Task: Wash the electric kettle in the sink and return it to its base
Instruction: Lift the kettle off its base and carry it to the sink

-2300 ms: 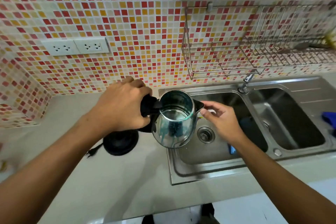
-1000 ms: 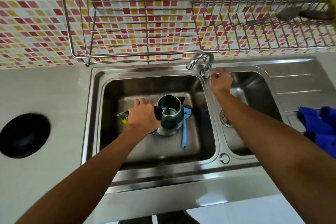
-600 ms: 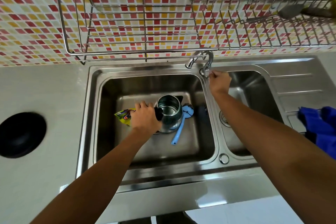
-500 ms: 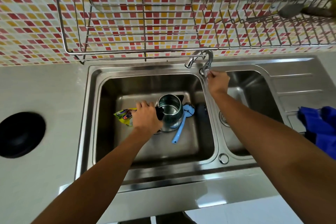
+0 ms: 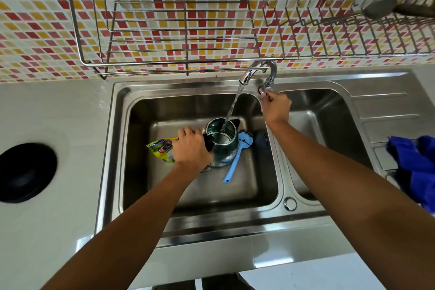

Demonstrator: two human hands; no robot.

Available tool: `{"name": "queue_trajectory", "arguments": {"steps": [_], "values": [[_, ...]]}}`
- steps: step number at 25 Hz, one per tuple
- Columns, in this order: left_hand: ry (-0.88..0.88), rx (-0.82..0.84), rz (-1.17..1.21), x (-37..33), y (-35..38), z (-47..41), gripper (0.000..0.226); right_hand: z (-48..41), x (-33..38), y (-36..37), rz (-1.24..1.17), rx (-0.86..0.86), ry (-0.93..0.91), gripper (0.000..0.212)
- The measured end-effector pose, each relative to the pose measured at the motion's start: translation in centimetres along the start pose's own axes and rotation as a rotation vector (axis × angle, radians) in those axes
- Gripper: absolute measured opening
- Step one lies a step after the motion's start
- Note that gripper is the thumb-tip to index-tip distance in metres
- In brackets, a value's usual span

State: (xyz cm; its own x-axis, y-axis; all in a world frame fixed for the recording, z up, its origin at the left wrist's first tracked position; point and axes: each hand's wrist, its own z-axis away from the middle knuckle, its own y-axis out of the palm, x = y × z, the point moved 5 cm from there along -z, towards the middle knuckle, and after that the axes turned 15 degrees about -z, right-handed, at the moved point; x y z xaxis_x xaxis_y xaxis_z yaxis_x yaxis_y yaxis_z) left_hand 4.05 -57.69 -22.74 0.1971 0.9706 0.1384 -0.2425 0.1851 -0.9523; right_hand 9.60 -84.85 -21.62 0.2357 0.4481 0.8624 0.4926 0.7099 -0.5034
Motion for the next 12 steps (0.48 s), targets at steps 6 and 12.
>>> {"name": "queue_trajectory", "arguments": {"steps": [6, 12], "values": [[-0.012, -0.02, 0.004, 0.0, 0.2, -0.1, 0.053, -0.3, 0.0, -0.1, -0.003, -0.001, -0.035, 0.023], [-0.017, -0.021, 0.006, 0.0, 0.5, 0.2, 0.056, 1.7, -1.5, 0.0, -0.2, -0.132, 0.138, 0.021]]}}
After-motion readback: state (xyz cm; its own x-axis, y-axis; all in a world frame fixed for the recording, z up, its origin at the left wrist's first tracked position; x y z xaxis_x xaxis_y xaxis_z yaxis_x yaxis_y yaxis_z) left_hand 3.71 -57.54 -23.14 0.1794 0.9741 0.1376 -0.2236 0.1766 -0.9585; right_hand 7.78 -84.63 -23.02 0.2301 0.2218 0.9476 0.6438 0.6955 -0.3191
